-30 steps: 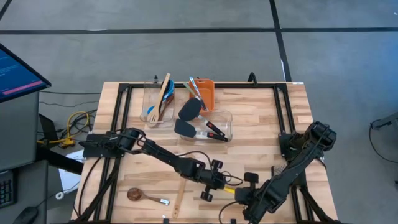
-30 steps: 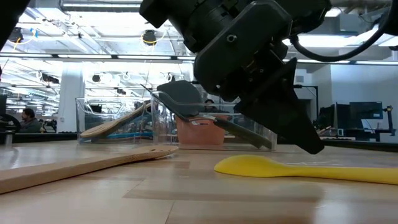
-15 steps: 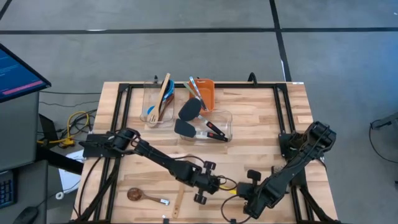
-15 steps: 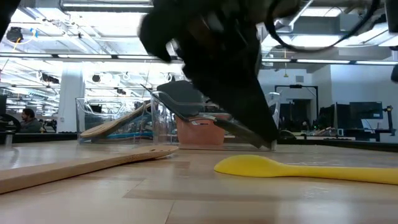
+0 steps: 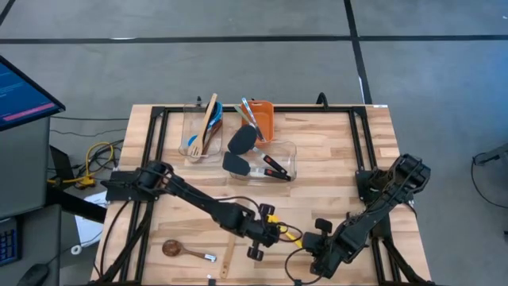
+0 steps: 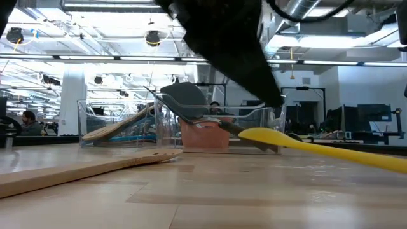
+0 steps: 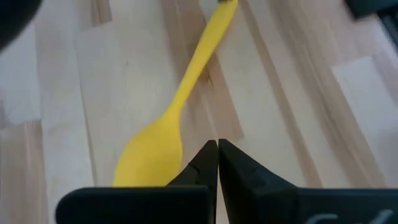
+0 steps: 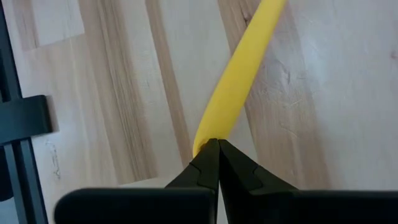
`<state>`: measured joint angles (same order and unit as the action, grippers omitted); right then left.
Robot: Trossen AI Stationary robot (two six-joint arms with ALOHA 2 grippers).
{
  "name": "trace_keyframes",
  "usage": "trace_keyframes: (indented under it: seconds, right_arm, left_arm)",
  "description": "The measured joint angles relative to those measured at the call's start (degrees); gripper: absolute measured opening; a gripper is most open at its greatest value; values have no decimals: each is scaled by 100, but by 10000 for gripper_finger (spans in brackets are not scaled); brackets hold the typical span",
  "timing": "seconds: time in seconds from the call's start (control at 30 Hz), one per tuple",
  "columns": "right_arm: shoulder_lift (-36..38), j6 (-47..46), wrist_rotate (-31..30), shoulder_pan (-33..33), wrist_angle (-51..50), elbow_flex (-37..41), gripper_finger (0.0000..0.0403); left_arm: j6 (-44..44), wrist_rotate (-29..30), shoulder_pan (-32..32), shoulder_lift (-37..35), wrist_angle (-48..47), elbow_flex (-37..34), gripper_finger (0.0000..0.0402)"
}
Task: Pick & Place Kitchen Items
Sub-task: Put the yellow serving spoon into the bottom transparent bin, then put the yellow serving spoon into the top transparent bin
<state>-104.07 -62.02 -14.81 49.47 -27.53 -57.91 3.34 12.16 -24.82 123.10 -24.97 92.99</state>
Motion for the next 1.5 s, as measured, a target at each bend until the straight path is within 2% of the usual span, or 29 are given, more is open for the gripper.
trace_keyframes:
  seconds: [0.17, 0.37, 0.6, 0.7, 0.77, 0.93, 1.1, 1.33, 1.5]
  right_arm:
    - [-6, 0, 17, 0, -4, 2, 0]
    - [-13, 2, 15, 0, -11, 7, 0]
    - [-17, 2, 17, 0, -35, 13, 0]
    - [-22, 2, 25, 0, -53, 16, 0]
    - [-24, 2, 48, 0, -69, 17, 0]
    - [-48, 50, 129, -4, -58, 33, 0]
    - [-46, 105, 166, -15, -52, 33, 0]
    - [-45, 107, 173, 14, -58, -122, 0]
    - [-2, 100, -2, 44, -917, -543, 0]
  left_arm:
    - [2, 20, 11, -109, 0, 2, 4]
    - [15, 387, 9, -103, -279, 2, 20]
    - [-55, 1508, -225, -85, -537, -17, 73]
    - [-55, 2334, -460, -85, -499, -236, 71]
    - [-51, 2667, -619, -83, -517, -425, 56]
    - [-160, 2834, -855, -75, 338, -1094, 7]
    - [-908, 3088, -721, -74, 1968, -1620, 11]
    - [-1024, 3086, -371, -80, 2264, -1700, 24]
    - [-1000, 3074, -245, -80, 2376, -1700, 21]
